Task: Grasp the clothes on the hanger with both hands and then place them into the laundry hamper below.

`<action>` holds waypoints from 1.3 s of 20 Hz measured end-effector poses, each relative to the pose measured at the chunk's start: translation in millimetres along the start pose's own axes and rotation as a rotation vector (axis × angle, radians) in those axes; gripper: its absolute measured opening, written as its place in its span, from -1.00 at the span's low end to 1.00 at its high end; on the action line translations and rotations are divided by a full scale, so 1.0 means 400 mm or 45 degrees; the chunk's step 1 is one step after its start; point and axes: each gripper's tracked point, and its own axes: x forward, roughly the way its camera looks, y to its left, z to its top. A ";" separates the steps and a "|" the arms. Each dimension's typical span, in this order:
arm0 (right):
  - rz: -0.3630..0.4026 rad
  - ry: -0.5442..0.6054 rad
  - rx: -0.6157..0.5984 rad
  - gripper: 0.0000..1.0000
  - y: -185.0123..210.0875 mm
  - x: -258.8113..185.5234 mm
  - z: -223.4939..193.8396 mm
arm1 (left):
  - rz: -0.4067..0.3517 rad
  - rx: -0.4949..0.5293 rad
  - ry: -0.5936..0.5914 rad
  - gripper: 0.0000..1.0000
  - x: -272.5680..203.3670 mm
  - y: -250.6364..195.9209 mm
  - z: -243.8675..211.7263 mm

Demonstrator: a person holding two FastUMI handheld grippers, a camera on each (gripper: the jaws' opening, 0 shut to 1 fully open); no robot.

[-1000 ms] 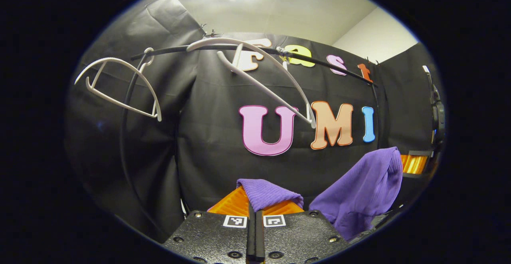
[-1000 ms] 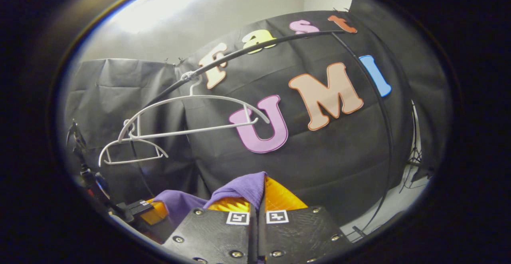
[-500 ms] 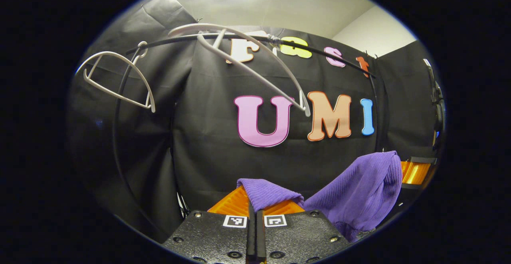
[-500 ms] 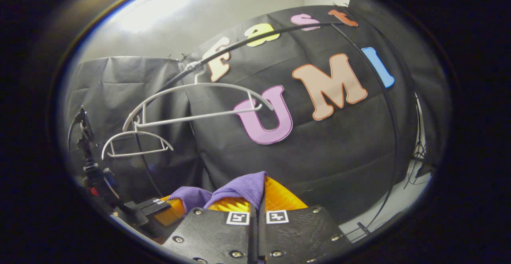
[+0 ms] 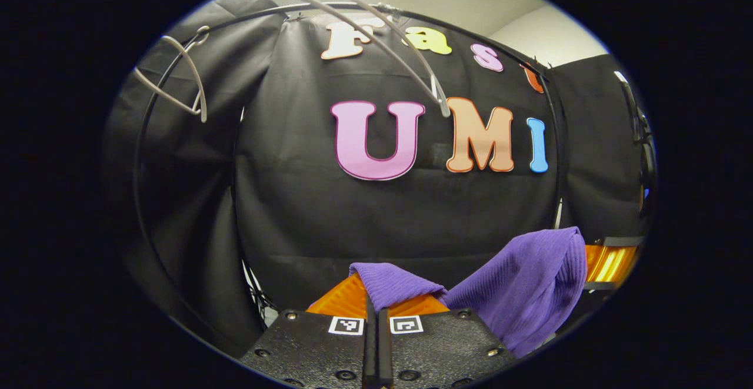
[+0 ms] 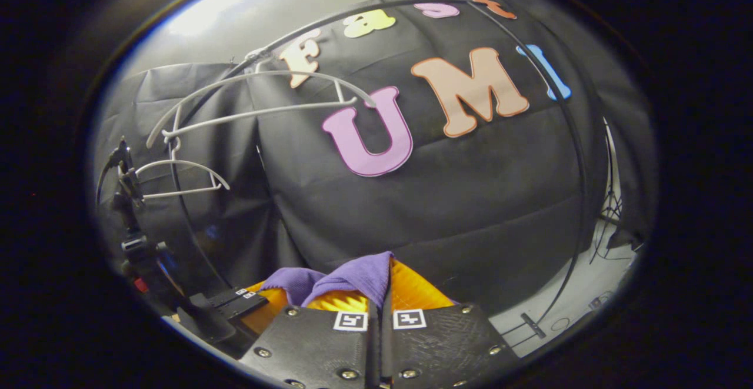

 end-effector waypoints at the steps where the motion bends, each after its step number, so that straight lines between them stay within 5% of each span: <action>1: 0.011 0.008 0.014 -0.96 0.001 0.017 -0.029 | -0.005 -0.016 0.016 -0.96 0.008 0.002 -0.024; 13: -0.128 0.366 0.085 -0.96 -0.167 0.143 -0.473 | -0.011 0.110 0.246 -0.92 0.083 0.036 -0.373; 26: -0.301 0.644 0.107 -0.91 -0.332 0.191 -0.821 | -0.013 0.158 0.715 -0.87 0.068 0.116 -0.803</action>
